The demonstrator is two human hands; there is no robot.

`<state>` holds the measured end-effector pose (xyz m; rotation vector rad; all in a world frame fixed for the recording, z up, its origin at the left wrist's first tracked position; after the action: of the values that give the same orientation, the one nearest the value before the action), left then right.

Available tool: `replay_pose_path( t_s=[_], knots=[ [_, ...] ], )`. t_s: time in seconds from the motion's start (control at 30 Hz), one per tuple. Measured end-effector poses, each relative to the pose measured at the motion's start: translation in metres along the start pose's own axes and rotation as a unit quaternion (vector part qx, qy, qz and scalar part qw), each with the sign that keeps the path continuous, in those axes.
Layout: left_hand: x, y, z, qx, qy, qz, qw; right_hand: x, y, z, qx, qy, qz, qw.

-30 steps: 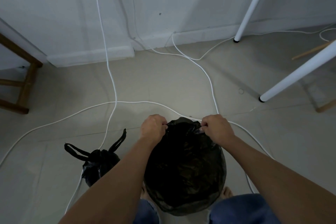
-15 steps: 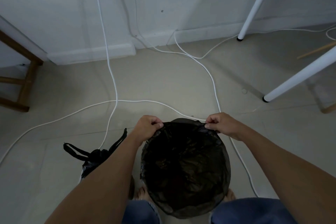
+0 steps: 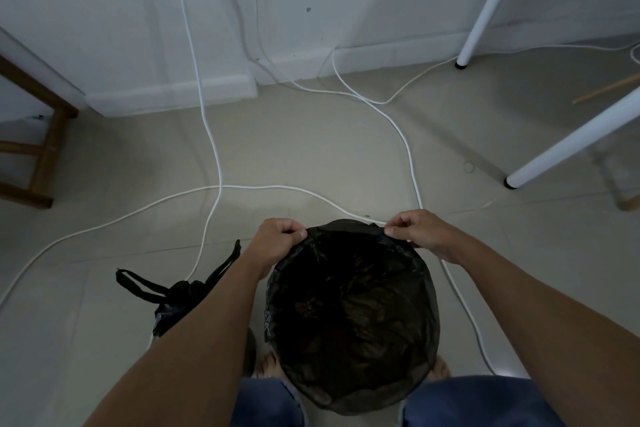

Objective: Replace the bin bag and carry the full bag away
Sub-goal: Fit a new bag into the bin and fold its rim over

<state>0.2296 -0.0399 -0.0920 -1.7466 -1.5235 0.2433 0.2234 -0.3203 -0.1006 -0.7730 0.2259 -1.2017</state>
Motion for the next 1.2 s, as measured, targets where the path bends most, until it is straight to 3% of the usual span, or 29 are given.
replay_pose_path(
  t_s=[0.17,0.47,0.7,0.9,1.07,1.2],
  knots=[
    [0.005,-0.009,-0.012,-0.043,-0.002,-0.022,0.999,-0.005,-0.005,0.039,0.107,-0.157,-0.04,0.981],
    [0.006,-0.013,-0.024,-0.067,0.081,-0.061,0.993,-0.011,-0.012,0.055,0.153,-0.317,-0.083,0.932],
    [0.002,-0.011,-0.022,-0.059,0.073,-0.042,0.995,-0.004,-0.005,0.039,0.113,-0.207,-0.048,0.971],
    [0.0,-0.004,-0.006,-0.005,-0.001,-0.019,1.0,-0.006,0.001,0.024,0.052,0.02,-0.014,0.998],
    [-0.003,-0.003,-0.005,-0.001,-0.069,0.02,0.997,-0.012,0.005,0.02,0.019,0.009,-0.016,1.0],
    [-0.005,-0.005,-0.005,0.007,-0.012,0.04,0.999,-0.013,0.007,0.015,-0.032,0.017,-0.029,0.999]
  ],
)
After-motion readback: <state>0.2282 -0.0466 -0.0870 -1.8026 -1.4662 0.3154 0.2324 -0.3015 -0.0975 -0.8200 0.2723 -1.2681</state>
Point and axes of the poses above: each hand's wrist, its own y-axis towards the middle knuckle, its own x-axis out of the back of the hand, z = x × y, the point moved 10 cm from there along y, towards the middle knuckle, and after that the axes turned 3 degrees about x, right-handed, at the moved point
